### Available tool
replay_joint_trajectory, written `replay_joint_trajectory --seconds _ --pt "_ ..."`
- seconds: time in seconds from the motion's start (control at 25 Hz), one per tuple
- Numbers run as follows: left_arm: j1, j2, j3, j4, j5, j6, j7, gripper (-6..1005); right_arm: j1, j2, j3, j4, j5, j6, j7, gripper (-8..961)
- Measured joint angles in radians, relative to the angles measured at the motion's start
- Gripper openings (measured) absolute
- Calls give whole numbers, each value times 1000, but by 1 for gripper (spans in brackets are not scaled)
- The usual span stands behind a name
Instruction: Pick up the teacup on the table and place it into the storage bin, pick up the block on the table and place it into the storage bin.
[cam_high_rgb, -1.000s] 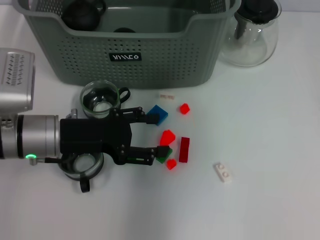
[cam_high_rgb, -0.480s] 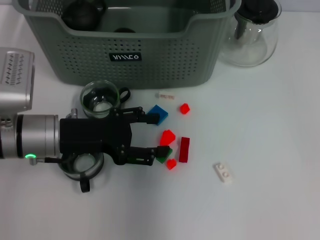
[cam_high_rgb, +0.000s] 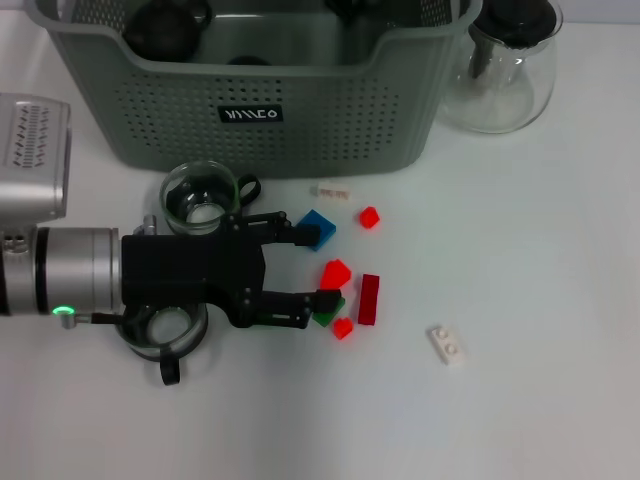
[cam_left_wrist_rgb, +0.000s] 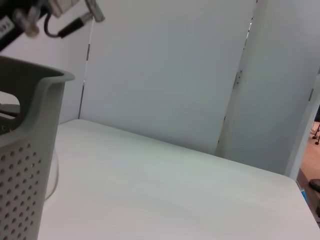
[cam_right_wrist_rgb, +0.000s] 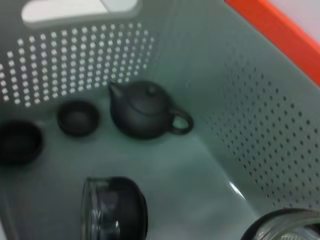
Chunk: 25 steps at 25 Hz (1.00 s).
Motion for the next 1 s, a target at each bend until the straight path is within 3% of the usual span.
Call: replay_joint_trajectory --seconds 1.0 --pt "5 -2 0 -3 0 6 0 826 -46 1 -46 -3 -1 1 10 57"
